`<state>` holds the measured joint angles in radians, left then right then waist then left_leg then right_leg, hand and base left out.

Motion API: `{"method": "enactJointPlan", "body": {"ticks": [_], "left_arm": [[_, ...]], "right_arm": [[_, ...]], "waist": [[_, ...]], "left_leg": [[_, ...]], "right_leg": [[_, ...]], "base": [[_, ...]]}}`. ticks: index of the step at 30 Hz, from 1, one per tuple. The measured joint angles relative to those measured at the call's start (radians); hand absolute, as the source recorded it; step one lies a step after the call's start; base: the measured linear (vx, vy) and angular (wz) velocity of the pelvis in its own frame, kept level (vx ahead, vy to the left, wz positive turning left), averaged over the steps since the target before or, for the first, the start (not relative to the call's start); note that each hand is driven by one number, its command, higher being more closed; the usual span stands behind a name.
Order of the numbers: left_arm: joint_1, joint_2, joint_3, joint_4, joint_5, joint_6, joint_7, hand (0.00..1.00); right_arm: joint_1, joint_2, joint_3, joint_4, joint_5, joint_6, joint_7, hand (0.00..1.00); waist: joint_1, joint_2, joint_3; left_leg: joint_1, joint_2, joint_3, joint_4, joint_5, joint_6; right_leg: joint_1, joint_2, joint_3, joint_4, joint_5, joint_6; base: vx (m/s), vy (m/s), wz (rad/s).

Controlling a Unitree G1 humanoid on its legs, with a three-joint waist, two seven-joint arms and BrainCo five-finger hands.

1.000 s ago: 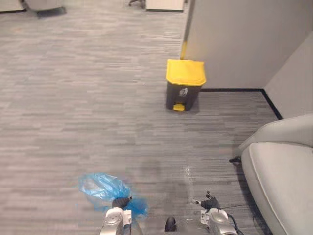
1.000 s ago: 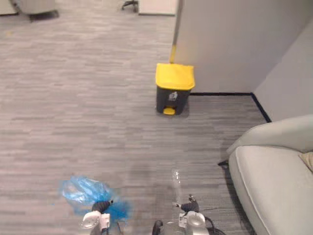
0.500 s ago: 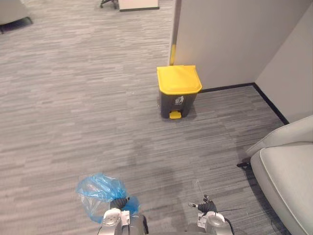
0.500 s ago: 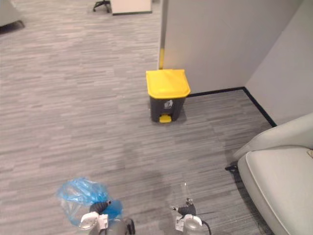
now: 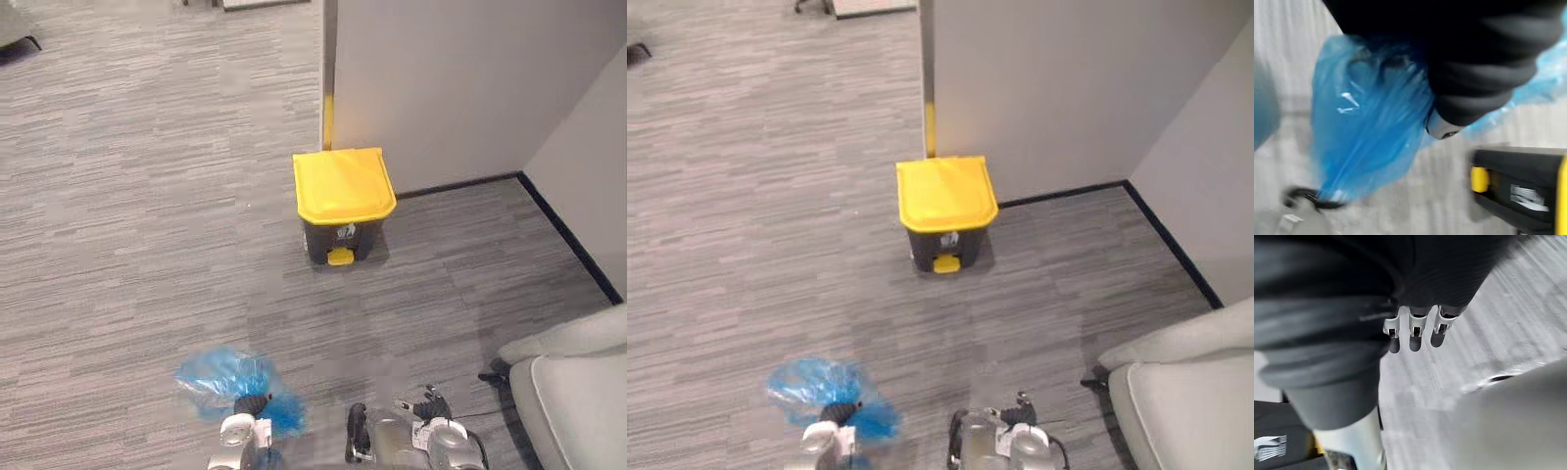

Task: Gather rubbish on tea table into small bin, then transfer packed bag to large trash can.

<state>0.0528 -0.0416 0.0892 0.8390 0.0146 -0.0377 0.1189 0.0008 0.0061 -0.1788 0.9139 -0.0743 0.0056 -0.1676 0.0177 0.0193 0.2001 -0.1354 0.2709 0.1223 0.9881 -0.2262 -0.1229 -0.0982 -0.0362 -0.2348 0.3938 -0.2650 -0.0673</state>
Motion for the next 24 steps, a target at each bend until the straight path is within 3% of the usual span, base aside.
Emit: {"method": "enactJointPlan", "body": {"ticks": [1, 2, 4, 5, 6, 7, 8, 11, 13, 15, 16, 17, 19, 20, 23, 24], "left_arm": [[0.001, 0.000, 0.000, -0.013, 0.000, 0.000, -0.002, 1.00], [0.004, 0.000, 0.000, -0.037, -0.001, 0.000, -0.008, 1.00], [-0.001, 0.000, 0.001, -0.049, -0.001, -0.001, -0.010, 1.00], [-0.005, -0.003, 0.001, -0.049, 0.000, -0.001, -0.010, 1.00], [-0.009, -0.004, 0.000, -0.049, 0.000, -0.001, -0.011, 1.00], [-0.009, -0.008, 0.001, -0.045, 0.001, -0.001, -0.011, 1.00], [-0.018, 0.004, 0.000, -0.039, 0.001, -0.002, -0.011, 1.00], [-0.029, 0.039, -0.001, -0.024, 0.002, -0.001, -0.011, 1.00], [-0.018, 0.055, -0.001, -0.019, 0.002, 0.000, -0.008, 1.00], [0.011, 0.075, -0.021, 0.000, 0.002, 0.001, -0.008, 1.00], [0.014, 0.080, -0.029, 0.001, 0.002, 0.001, -0.008, 1.00], [0.018, 0.093, -0.036, 0.004, 0.002, 0.002, -0.007, 1.00], [0.019, 0.100, -0.032, 0.017, 0.002, 0.004, -0.005, 1.00], [0.018, 0.097, -0.030, 0.019, 0.001, 0.005, -0.005, 1.00], [0.017, 0.089, -0.026, 0.020, 0.002, 0.004, -0.005, 1.00], [0.019, 0.095, -0.024, 0.038, 0.002, 0.002, -0.008, 1.00]], "right_arm": [[-0.001, 0.004, 0.001, -0.001, 0.001, 0.000, 0.000, 0.00], [0.001, 0.014, 0.003, -0.004, 0.006, 0.000, -0.001, 0.00], [0.003, 0.026, -0.012, -0.005, 0.007, 0.000, -0.002, 0.00], [0.006, 0.030, -0.022, -0.005, 0.007, 0.001, -0.004, 0.00], [0.006, 0.031, -0.026, -0.006, 0.007, 0.001, -0.004, 0.00], [0.009, 0.028, -0.038, -0.004, 0.008, 0.000, -0.007, 0.00], [0.006, 0.037, -0.044, 0.003, 0.009, 0.003, -0.007, 0.00], [0.008, 0.049, -0.047, 0.004, 0.007, 0.003, -0.006, 0.00], [0.007, 0.049, -0.050, 0.003, 0.006, 0.001, -0.006, 0.00], [0.018, 0.053, -0.044, 0.004, 0.002, 0.001, 0.002, 0.00], [0.019, 0.053, -0.042, 0.004, 0.000, 0.002, 0.003, 0.00], [0.019, 0.053, -0.037, -0.004, -0.003, -0.001, 0.006, 0.00], [0.018, 0.051, -0.031, -0.001, -0.004, -0.001, 0.010, 0.00], [0.015, 0.049, -0.031, -0.002, -0.004, -0.002, 0.010, 0.00], [0.003, 0.042, -0.030, 0.003, -0.004, -0.002, 0.011, 0.00], [0.017, 0.041, -0.031, 0.010, -0.004, -0.001, 0.011, 0.00]], "waist": [[0.002, -0.003, 0.000], [0.016, -0.013, 0.001], [0.031, -0.015, 0.002], [0.035, -0.016, 0.003], [0.036, -0.016, 0.001], [0.039, -0.004, -0.006], [0.042, -0.036, -0.011], [0.042, -0.062, -0.026], [0.045, -0.061, -0.025], [0.042, -0.057, -0.027], [0.041, -0.057, -0.027], [0.036, -0.056, -0.027], [0.034, -0.061, -0.030], [0.029, -0.061, -0.030], [0.019, -0.054, -0.028], [0.017, -0.083, -0.042]], "left_leg": [[-0.025, 0.002, 0.013, 0.008, -0.008, 0.009], [-0.088, 0.000, 0.053, -0.022, -0.032, 0.040], [-0.124, -0.009, 0.107, -0.173, -0.046, 0.056], [-0.141, -0.031, 0.130, -0.346, -0.037, 0.061], [-0.144, -0.040, 0.130, -0.415, -0.016, 0.065], [-0.138, -0.076, 0.119, -0.569, 0.125, 0.063], [-0.108, -0.123, 0.130, -0.614, 0.133, 0.080], [-0.092, -0.165, 0.144, -0.629, 0.118, 0.109], [-0.033, -0.179, 0.160, -0.639, 0.078, 0.115], [0.063, -0.197, 0.177, -0.674, 0.021, 0.117], [0.076, -0.201, 0.178, -0.675, 0.013, 0.120], [0.107, -0.208, 0.181, -0.677, -0.017, 0.128], [0.172, -0.208, 0.180, -0.692, -0.038, 0.123], [0.204, -0.207, 0.174, -0.716, -0.040, 0.124], [0.250, -0.192, 0.152, -0.763, -0.042, 0.110], [0.271, -0.222, 0.125, -0.784, -0.048, 0.082]], "right_leg": [[0.016, 0.000, -0.001, -0.014, -0.001, 0.002], [0.056, -0.002, 0.000, -0.054, -0.003, 0.011], [0.109, -0.014, -0.001, -0.092, -0.002, 0.027], [0.139, -0.027, -0.005, -0.115, -0.003, 0.042], [0.145, -0.030, -0.007, -0.121, -0.004, 0.055], [0.161, -0.037, -0.002, -0.130, -0.015, 0.087], [0.173, -0.068, 0.018, -0.153, -0.008, 0.117], [0.200, -0.103, 0.040, -0.191, 0.038, 0.147], [0.199, -0.124, 0.067, -0.105, 0.045, 0.158], [0.067, -0.169, 0.121, 0.253, 0.083, 0.198], [0.035, -0.179, 0.131, 0.326, 0.110, 0.201], [-0.035, -0.195, 0.151, 0.477, 0.134, 0.181], [-0.119, -0.187, 0.135, 0.566, 0.042, 0.158], [-0.159, -0.171, 0.109, 0.537, 0.002, 0.140], [-0.208, -0.111, 0.065, 0.336, -0.008, 0.118], [-0.189, -0.079, 0.082, 0.083, 0.125, 0.089]], "base": [[0.30, 0.000, -0.02], [0.35, 0.067, -0.04], [0.32, 0.093, -0.01], [0.23, 0.101, 0.05], [0.40, 0.196, 0.06], [0.46, 0.233, 0.14], [0.45, 0.233, 0.20], [0.33, 0.183, 0.16], [0.26, 0.146, -0.22], [0.23, 0.145, -0.31], [0.20, 0.086, -0.02], [0.22, 0.068, -0.01], [0.28, 0.003, 0.00], [0.26, -0.021, 0.13], [0.29, -0.090, 0.34], [0.31, -0.119, 0.45]]}}
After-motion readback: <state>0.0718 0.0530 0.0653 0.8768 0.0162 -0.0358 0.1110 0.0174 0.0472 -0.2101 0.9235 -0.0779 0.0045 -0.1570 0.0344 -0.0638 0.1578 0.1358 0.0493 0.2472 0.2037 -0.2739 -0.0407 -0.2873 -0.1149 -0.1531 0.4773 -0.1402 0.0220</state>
